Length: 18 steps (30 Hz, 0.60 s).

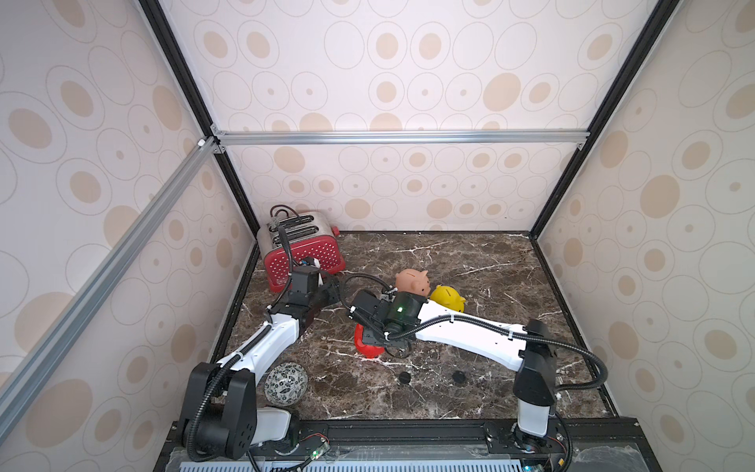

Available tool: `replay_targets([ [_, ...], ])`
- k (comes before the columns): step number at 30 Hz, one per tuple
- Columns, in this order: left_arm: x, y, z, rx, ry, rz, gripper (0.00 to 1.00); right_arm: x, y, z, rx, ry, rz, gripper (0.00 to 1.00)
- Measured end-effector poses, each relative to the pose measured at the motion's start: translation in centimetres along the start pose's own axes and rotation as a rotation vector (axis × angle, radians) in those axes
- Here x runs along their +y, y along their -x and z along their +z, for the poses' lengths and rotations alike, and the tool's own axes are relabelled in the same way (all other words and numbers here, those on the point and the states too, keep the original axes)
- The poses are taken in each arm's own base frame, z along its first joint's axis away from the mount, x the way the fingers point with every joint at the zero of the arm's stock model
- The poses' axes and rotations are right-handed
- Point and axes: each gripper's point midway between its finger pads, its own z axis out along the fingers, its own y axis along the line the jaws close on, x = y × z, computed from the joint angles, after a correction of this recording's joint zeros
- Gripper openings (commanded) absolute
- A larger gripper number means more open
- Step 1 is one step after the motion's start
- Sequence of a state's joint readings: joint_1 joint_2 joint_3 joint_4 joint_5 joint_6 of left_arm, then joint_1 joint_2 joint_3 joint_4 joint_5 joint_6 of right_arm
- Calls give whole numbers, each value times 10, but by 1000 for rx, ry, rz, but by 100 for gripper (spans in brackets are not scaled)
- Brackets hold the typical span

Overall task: Close piggy banks
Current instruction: Insert the knob into the piggy bank.

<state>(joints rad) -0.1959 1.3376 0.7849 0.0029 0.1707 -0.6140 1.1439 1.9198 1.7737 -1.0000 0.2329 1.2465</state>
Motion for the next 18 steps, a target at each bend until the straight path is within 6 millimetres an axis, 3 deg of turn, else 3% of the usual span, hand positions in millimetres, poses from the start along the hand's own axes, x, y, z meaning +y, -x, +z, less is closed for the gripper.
replay_targets([
  [9,4,-7,16,30,-13,-20,79,7,5,8,-22,-46,195,0],
  [18,7,-21,31,83,-23,-36,79,14,11,15,-47,-74,268,0],
])
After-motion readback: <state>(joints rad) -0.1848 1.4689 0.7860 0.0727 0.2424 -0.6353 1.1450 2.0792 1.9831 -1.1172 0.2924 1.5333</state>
